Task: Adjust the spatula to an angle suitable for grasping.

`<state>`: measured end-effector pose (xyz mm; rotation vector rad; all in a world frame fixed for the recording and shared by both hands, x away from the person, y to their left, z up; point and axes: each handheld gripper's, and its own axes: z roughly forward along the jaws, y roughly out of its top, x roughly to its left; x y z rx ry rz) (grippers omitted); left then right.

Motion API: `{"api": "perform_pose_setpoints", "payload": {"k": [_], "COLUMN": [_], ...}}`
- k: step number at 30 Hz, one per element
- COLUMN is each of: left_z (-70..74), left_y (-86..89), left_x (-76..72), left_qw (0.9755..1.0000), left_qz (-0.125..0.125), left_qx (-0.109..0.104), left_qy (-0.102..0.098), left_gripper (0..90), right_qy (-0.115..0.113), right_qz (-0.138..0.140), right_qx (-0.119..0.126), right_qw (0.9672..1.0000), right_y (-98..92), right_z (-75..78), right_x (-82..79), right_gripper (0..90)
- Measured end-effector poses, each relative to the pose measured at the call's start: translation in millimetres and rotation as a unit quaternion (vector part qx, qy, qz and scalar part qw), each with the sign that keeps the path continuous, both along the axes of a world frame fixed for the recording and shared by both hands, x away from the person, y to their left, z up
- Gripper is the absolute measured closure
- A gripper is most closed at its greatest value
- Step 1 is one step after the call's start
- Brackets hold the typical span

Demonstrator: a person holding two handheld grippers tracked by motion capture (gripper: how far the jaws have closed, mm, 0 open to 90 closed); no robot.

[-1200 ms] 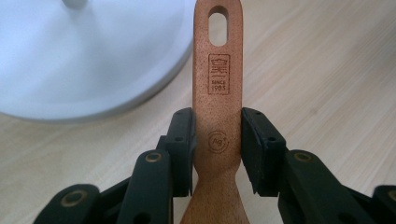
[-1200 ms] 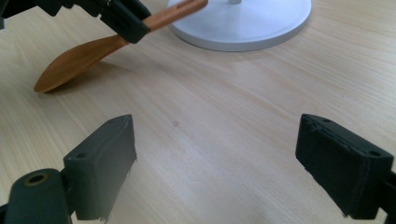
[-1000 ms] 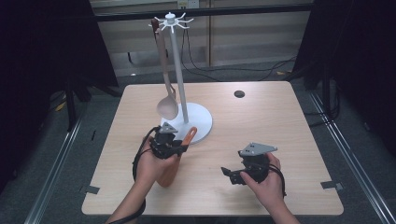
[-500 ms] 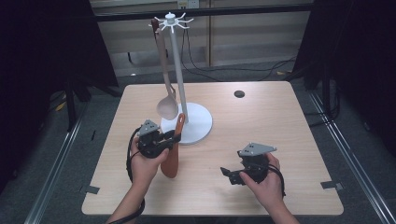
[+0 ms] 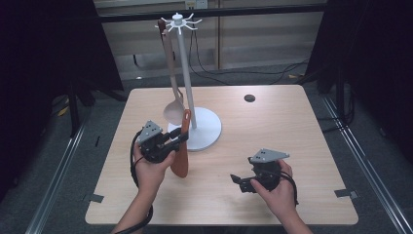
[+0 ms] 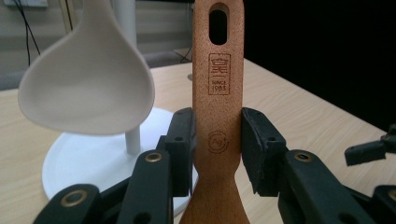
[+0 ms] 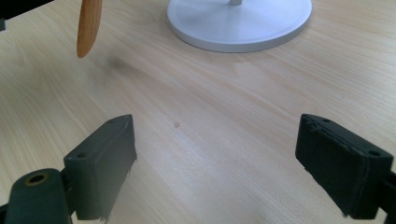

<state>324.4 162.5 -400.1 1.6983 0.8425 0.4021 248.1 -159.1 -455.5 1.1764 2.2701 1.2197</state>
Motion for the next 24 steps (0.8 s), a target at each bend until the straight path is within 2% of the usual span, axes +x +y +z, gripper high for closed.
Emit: {"api": "perform_pose_setpoints", "payload": {"k": [6, 7, 8, 18, 22, 24], "left_z": [13.9, 15.6, 16.5, 21.6, 24.3, 26.0], "left_y": [-2.5, -2.9, -3.2, -3.1, -3.2, -3.3], "left_x": [-1.8, -2.0, -1.8, -3.8, -4.0, -3.8], "left_qw": [0.9996, 0.9995, 0.9993, 0.9973, 0.996, 0.9957], "left_qz": [-0.001, 0.005, 0.004, 0.022, 0.02, 0.021], "left_qx": [-0.015, -0.019, -0.026, -0.046, -0.062, -0.064], "left_qy": [-0.022, -0.025, -0.026, -0.054, -0.061, -0.064], "left_gripper": [65.9, 65.9, 65.9, 65.9, 65.9, 65.9], "right_qy": [0.003, 0.002, 0.001, -0.002, -0.001, -0.001], "right_qz": [-0.003, -0.002, -0.001, -0.001, -0.002, -0.001], "right_qx": [0.001, 0.002, 0.0, 0.001, -0.001, 0.0], "right_qw": [1.0, 1.0, 1.0, 1.0, 1.0, 1.0], "right_y": [-0.3, -0.3, -0.4, -0.6, -0.2, 0.0], "right_z": [-1.6, -1.6, -1.3, -0.2, -0.7, -0.3], "right_x": [0.0, 0.0, 0.0, 0.1, 0.1, 0.0], "right_gripper": [11.6, 11.6, 11.7, 11.7, 11.7, 11.7]}}
